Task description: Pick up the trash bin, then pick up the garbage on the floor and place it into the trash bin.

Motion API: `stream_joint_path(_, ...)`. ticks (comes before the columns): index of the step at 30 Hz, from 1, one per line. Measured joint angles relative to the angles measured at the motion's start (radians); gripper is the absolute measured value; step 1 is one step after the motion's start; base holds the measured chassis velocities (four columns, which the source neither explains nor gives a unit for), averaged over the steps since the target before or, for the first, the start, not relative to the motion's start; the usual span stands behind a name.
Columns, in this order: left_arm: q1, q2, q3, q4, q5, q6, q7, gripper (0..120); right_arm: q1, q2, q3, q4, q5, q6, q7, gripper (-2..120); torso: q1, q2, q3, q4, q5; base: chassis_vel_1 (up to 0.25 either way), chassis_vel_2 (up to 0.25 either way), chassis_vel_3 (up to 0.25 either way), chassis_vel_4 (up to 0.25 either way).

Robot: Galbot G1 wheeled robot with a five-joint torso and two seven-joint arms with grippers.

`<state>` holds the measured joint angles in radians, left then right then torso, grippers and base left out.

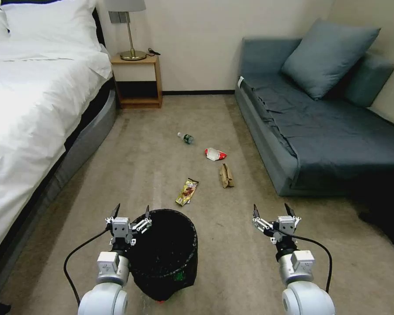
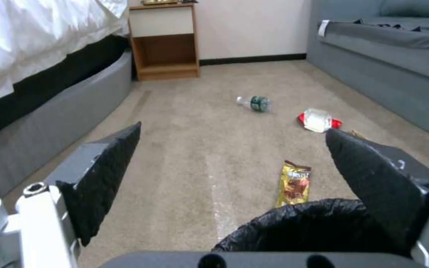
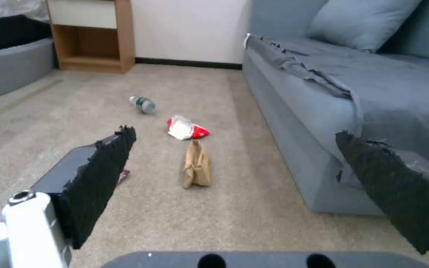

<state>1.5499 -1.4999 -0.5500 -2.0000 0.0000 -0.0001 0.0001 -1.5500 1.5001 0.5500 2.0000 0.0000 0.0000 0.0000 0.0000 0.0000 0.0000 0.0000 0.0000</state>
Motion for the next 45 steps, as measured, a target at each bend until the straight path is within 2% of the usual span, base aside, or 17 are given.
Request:
stream_joint_path(38, 0.000, 0.000, 0.000, 0.000, 0.000, 0.003, -0.001, 100, 0.000, 0.001, -0.001, 0.005, 0.000, -0.004, 0.004, 100, 0.000, 0.000, 0.000, 0.0000, 0.0000, 0.000, 0.000, 0.000, 0.000)
stream_joint_path(40, 0.000, -0.003, -0.005, -0.014, -0.001, 0.026, -0.015, 100, -0.006, 0.015, -0.015, 0.059, -0.010, -0.045, 0.041, 100, 0.000, 0.000, 0.000, 0.0000, 0.0000, 0.000, 0.000, 0.000, 0.000)
stream_joint_path(42, -0.001, -0.013, -0.019, -0.057, -0.005, 0.087, -0.054, 100, -0.014, 0.034, -0.034, 0.131, -0.023, -0.100, 0.090, 100, 0.000, 0.000, 0.000, 0.0000, -0.0003, 0.000, 0.000, 0.000, 0.000)
stream_joint_path(43, -0.001, -0.013, -0.019, -0.057, -0.005, 0.087, -0.054, 100, -0.014, 0.034, -0.034, 0.131, -0.023, -0.100, 0.090, 100, 0.000, 0.000, 0.000, 0.0000, -0.0003, 0.000, 0.000, 0.000, 0.000)
stream_joint_path(45, -0.002, -0.029, -0.040, -0.123, -0.012, 0.182, -0.116, 100, -0.023, 0.053, -0.053, 0.209, -0.036, -0.157, 0.143, 100, 0.000, 0.000, 0.000, 0.0001, -0.0003, 0.000, 0.000, 0.000, 0.000)
